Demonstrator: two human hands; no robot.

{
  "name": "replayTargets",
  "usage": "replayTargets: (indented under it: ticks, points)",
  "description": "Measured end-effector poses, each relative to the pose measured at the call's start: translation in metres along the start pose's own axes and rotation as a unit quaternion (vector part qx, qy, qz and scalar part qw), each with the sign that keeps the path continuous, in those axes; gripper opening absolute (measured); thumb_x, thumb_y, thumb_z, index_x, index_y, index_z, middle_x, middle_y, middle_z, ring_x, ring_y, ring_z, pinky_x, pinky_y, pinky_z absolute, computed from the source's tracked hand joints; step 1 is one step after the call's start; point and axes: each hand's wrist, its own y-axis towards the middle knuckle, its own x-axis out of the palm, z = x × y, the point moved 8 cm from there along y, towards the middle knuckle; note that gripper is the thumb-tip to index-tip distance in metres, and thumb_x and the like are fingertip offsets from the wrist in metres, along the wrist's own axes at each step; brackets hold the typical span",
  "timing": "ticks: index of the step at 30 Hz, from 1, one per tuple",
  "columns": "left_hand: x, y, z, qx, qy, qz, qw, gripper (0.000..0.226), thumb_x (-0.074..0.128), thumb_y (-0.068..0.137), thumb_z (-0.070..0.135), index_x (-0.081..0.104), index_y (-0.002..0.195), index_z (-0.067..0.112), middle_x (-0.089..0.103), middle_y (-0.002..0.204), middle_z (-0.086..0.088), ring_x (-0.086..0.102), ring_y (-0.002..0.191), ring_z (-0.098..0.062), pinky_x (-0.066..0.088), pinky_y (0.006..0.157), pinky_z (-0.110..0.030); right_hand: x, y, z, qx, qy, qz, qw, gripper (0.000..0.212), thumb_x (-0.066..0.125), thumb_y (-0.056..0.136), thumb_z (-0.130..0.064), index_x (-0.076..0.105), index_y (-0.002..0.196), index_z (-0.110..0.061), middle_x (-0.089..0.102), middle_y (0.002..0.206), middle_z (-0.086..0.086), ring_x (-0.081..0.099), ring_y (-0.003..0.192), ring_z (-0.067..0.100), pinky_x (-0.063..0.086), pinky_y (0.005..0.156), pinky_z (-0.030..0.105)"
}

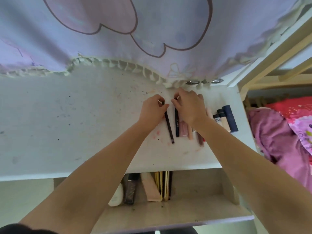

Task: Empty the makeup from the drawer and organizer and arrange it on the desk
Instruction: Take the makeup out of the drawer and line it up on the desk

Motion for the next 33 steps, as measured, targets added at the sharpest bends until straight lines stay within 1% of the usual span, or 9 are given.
replayTargets:
  ticks: [4, 8, 10, 12, 14, 17, 22, 27, 33]
  points:
    - [-0.006, -0.009, 0.004, 0.007, -0.007, -0.005, 1.000, 0.022, 0.060, 0.090, 0.026, 0.057, 0.108, 0.013, 0.060, 0.090, -0.003, 0.061, 0.064, -0.014, 0.043, 0.052, -0.011, -0.012, -0.014, 0.002, 0.000, 0.004, 0.018, 1.000, 0.030, 0.045, 0.096, -0.035, 0.053, 0.120, -0.018, 0.062, 0.110, 0.001, 0.050, 0.110, 0.025, 0.033, 0.091, 0.037]
    - [-0.024, -0.074, 0.008, 0.069, -0.007, -0.002, 0.998, 0.007, 0.052, 0.094, 0.021, 0.058, 0.095, 0.016, 0.059, 0.081, 0.002, 0.060, 0.067, -0.013, 0.052, 0.060, -0.017, -0.037, -0.073, -0.015, -0.080, 0.142, 0.041, 0.986, 0.023, 0.044, 0.096, -0.027, 0.061, 0.103, -0.013, 0.064, 0.090, 0.000, 0.058, 0.084, 0.015, 0.048, 0.078, 0.031]
    - [-0.015, -0.132, -0.003, 0.109, 0.006, -0.046, 0.993, 0.008, 0.051, 0.094, 0.018, 0.059, 0.092, 0.016, 0.056, 0.075, 0.010, 0.055, 0.066, -0.006, 0.047, 0.062, -0.016, -0.025, -0.130, -0.025, -0.128, 0.193, -0.016, 0.973, 0.027, 0.040, 0.095, -0.029, 0.063, 0.097, -0.014, 0.064, 0.082, -0.003, 0.059, 0.071, 0.008, 0.050, 0.068, 0.023]
    - [0.012, -0.187, -0.033, 0.102, 0.059, -0.126, 0.985, 0.010, 0.052, 0.094, 0.019, 0.061, 0.094, 0.018, 0.055, 0.075, 0.014, 0.052, 0.067, -0.002, 0.042, 0.063, -0.017, 0.012, -0.189, -0.021, -0.118, 0.186, -0.103, 0.970, 0.033, 0.038, 0.094, -0.032, 0.065, 0.099, -0.015, 0.067, 0.086, -0.003, 0.062, 0.074, 0.011, 0.046, 0.068, 0.020]
    - [0.045, -0.220, -0.072, 0.069, 0.120, -0.185, 0.973, 0.015, 0.050, 0.095, 0.022, 0.062, 0.102, 0.019, 0.061, 0.086, 0.010, 0.052, 0.072, 0.001, 0.044, 0.069, -0.020, 0.062, -0.230, 0.000, -0.076, 0.155, -0.191, 0.966, 0.026, 0.041, 0.096, -0.028, 0.063, 0.106, -0.017, 0.068, 0.097, 0.000, 0.064, 0.085, 0.019, 0.046, 0.070, 0.024]
    - [0.080, -0.219, -0.108, -0.003, 0.136, -0.177, 0.975, 0.032, 0.044, 0.096, 0.017, 0.054, 0.126, 0.016, 0.065, 0.107, -0.005, 0.060, 0.087, -0.016, 0.045, 0.074, -0.024, 0.113, -0.245, 0.031, 0.039, 0.145, -0.277, 0.949, 0.037, 0.042, 0.098, -0.021, 0.045, 0.135, -0.015, 0.061, 0.118, 0.013, 0.061, 0.097, 0.031, 0.048, 0.081, 0.036]
    - [0.121, -0.184, -0.119, -0.074, 0.240, -0.147, 0.957, 0.052, 0.039, 0.096, 0.018, 0.022, 0.145, 0.022, 0.063, 0.102, -0.015, 0.062, 0.090, -0.032, 0.042, 0.063, -0.034, 0.135, -0.214, 0.026, 0.061, 0.188, -0.226, 0.954, 0.052, 0.039, 0.097, -0.008, 0.025, 0.147, -0.013, 0.044, 0.134, 0.024, 0.056, 0.101, 0.043, 0.048, 0.082, 0.042]
    - [0.129, -0.178, -0.120, -0.048, 0.325, -0.132, 0.935, 0.040, 0.036, 0.098, 0.022, 0.034, 0.138, 0.023, 0.058, 0.116, -0.013, 0.061, 0.096, -0.033, 0.043, 0.066, -0.036, 0.151, -0.208, 0.020, 0.056, 0.201, -0.223, 0.952, 0.044, 0.038, 0.097, -0.012, 0.035, 0.141, -0.013, 0.047, 0.133, 0.021, 0.053, 0.110, 0.038, 0.045, 0.089, 0.037]
    - [0.134, -0.204, -0.121, -0.031, 0.253, -0.129, 0.958, 0.042, 0.038, 0.098, 0.027, 0.034, 0.140, 0.022, 0.053, 0.119, -0.015, 0.060, 0.095, -0.034, 0.043, 0.067, -0.036, 0.148, -0.218, 0.031, 0.127, 0.252, -0.189, 0.940, 0.044, 0.047, 0.095, -0.012, 0.033, 0.137, -0.009, 0.054, 0.125, 0.020, 0.057, 0.108, 0.038, 0.046, 0.083, 0.035]
